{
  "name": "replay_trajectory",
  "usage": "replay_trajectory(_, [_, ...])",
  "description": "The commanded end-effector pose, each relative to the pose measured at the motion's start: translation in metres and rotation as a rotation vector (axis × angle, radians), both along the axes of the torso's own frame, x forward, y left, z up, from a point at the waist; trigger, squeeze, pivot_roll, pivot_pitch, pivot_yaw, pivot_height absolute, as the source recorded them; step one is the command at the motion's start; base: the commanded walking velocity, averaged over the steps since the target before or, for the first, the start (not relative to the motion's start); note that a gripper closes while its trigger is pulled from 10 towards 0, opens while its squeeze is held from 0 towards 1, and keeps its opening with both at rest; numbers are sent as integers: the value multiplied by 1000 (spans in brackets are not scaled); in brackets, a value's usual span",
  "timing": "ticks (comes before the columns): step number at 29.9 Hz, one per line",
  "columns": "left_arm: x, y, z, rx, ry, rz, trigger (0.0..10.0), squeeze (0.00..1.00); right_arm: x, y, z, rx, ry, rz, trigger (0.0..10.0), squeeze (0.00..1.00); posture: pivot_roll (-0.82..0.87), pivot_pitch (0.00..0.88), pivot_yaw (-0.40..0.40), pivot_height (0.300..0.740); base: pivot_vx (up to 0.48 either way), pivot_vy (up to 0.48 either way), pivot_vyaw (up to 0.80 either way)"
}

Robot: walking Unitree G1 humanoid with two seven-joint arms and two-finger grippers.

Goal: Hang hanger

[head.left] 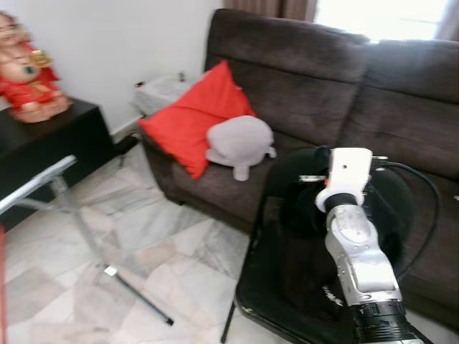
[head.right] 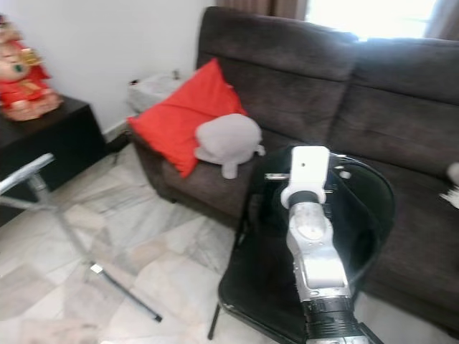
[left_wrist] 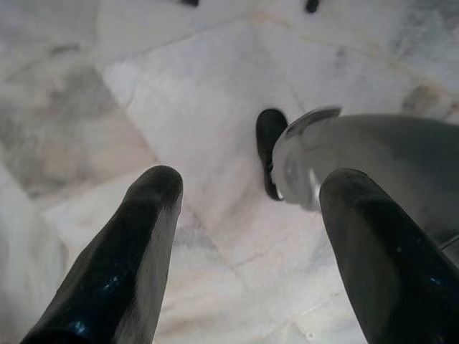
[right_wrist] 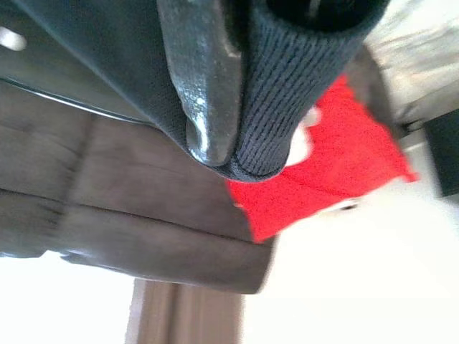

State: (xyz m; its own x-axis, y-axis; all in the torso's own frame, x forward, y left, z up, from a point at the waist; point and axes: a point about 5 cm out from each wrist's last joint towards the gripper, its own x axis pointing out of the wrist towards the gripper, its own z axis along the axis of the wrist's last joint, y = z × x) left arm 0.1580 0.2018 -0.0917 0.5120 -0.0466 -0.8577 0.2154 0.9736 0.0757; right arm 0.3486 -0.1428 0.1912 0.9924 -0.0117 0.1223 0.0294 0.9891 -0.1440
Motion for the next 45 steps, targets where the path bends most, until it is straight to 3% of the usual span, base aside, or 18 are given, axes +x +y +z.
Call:
replay_trajectory(1, [-7,3,-3,14,35,-7,10000,0,-2,4,5,-32,-36,31,10000,0,91,0,37,740,0,0,800])
replay_trajectory(4, [-8,3,-3,18,37,-4,10000,0,-3,10,3,-59,-36,73,10000,0,93,0,35,740,0,0,800])
replay_trajectory(11, [-12,7,-5,17,32,137,10000,0,-6,23,2,-80,-39,172,10000,0,93,0,35,740,0,0,800])
replay_trajectory(16, [-18,8,-7,-12,9,342,10000,0,-6,21,2,-104,-44,203,10000,0,97,0,27,740,0,0,800])
replay_trajectory(28, [-18,6,-7,-23,12,348,10000,0,-11,38,13,-147,-111,325,10000,0,90,0,19,740,0,0,800])
replay_trajectory(39, [-18,5,-7,-27,8,351,10000,0,-29,65,34,-180,-222,625,10000,0,87,0,16,740,0,0,800])
replay_trajectory(45, [-16,5,-6,-28,5,351,10000,0,-33,70,39,-195,-244,692,10000,0,86,0,17,740,0,0,767])
